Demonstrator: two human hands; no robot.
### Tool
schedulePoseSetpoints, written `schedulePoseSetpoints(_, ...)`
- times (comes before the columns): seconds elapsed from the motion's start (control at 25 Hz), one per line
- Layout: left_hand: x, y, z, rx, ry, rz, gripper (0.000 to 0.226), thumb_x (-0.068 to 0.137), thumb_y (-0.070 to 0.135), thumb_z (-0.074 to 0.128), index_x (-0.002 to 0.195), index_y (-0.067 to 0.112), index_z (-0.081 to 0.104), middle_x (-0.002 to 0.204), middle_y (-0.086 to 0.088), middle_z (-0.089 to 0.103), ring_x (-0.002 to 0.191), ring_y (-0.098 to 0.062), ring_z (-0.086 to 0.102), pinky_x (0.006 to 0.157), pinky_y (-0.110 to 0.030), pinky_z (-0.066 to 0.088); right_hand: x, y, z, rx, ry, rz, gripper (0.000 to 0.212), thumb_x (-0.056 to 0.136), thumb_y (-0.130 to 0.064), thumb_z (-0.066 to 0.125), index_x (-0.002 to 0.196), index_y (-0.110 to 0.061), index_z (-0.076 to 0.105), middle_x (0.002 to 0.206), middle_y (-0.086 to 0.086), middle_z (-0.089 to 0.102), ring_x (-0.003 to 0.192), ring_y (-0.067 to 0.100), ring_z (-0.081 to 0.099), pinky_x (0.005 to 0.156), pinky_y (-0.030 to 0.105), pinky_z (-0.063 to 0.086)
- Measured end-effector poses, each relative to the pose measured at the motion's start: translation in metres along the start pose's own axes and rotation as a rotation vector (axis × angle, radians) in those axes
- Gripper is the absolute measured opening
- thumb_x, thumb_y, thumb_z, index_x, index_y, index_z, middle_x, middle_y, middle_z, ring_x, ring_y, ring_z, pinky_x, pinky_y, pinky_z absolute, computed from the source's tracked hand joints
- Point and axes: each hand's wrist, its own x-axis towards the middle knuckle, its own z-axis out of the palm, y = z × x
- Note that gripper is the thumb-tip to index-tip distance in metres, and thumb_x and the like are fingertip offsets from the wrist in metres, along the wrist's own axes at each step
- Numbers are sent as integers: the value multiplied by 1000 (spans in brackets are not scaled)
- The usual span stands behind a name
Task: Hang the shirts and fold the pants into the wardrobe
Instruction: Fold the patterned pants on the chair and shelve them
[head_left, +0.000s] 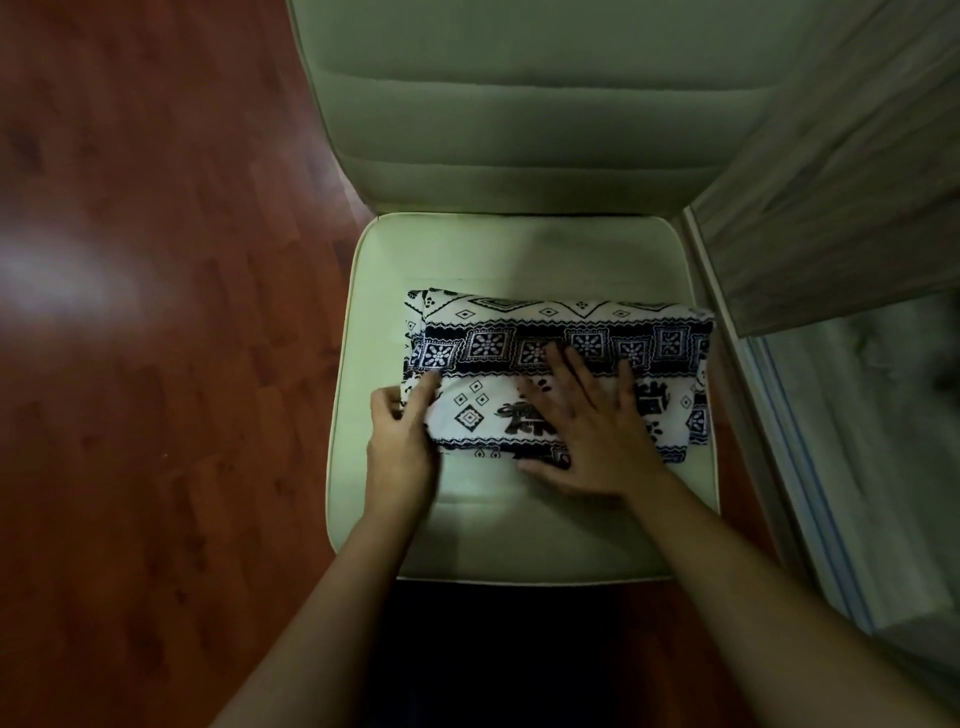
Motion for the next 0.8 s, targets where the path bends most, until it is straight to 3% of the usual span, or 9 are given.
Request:
schedulePoseSetpoints(0.08, -6, 1, -1, 179, 39, 18, 52, 82, 2, 53, 125, 32, 51, 114, -9, 44, 96, -32, 49, 83, -38, 39, -6, 2, 0, 75, 67, 25, 79, 82, -78, 10, 147, -37, -8, 154, -2, -28, 143, 17, -21, 108, 54, -20)
schedulePoseSetpoints(0.16, -6, 12, -8, 232, 210, 39, 29, 82, 18, 46, 106, 22, 62, 125, -16, 47, 111, -33, 43, 92, -46, 32, -6, 1, -8, 222, 187, 168, 64, 89, -68, 5, 146, -41, -4, 155, -10, -22, 143, 14, -18, 107, 49, -23)
schedulePoseSetpoints(0.2, 0, 23, -11, 193, 265, 69, 29, 81, 23, 41, 99, 17, 64, 130, -18, 46, 116, -32, 41, 95, -48, 30, -3, -1, -11, 281, 245, 252, 60, 92, -63, 6, 147, -41, -1, 155, -12, -16, 144, 14, -15, 108, 47, -22)
schedulePoseSetpoints(0.28, 11, 40, -5, 203, 247, 173, 40, 86, 28, 36, 113, 14, 63, 143, -17, 41, 128, -31, 39, 104, -50, 29, 1, -7, -12, 302, 293, 350, 59, 94, -58, 8, 147, -35, 2, 155, -10, -8, 143, 13, -15, 111, 48, -16)
schedulePoseSetpoints(0.36, 15, 38, 13, 346, 134, 291, 53, 94, 36, 29, 143, 16, 36, 156, -5, 19, 144, -21, 16, 112, -49, 17, -1, -10, -4, 226, 230, 406, 63, 91, -62, 7, 147, -36, -6, 155, -8, -19, 142, 13, -23, 109, 57, -14)
schedulePoseSetpoints(0.44, 11, 17, 29, 491, 35, 363, 61, 96, 49, 19, 150, 23, 6, 157, 0, 4, 145, -15, -5, 114, -48, 8, -9, -2, 6, 145, 145, 440, 68, 87, -70, 8, 145, -41, -12, 151, -10, -30, 141, 20, -26, 105, 67, -10)
schedulePoseSetpoints(0.48, 8, 4, 32, 541, 12, 381, 65, 94, 54, 17, 150, 25, -2, 157, -2, 2, 145, -18, -6, 114, -49, 9, -14, 4, 10, 135, 114, 441, 70, 85, -73, 8, 145, -43, -11, 151, -11, -31, 141, 24, -26, 103, 70, -8)
schedulePoseSetpoints(0.6, 12, -7, 27, 537, -71, 302, 81, 87, 64, 23, 149, 21, -8, 157, -5, -4, 145, -31, 1, 112, -47, 12, -19, 16, 14, 166, 60, 428, 76, 79, -79, 13, 143, -48, -12, 150, -14, -33, 141, 32, -22, 102, 70, -7)
schedulePoseSetpoints(0.8, 17, 5, 14, 442, -173, 222, 85, 84, 69, 13, 149, 21, -13, 154, 6, -18, 145, -22, -13, 115, -41, 5, -23, 27, 15, 261, 120, 524, 73, 81, -76, 3, 143, -42, -16, 153, -3, -24, 143, 21, -15, 109, 60, -9)
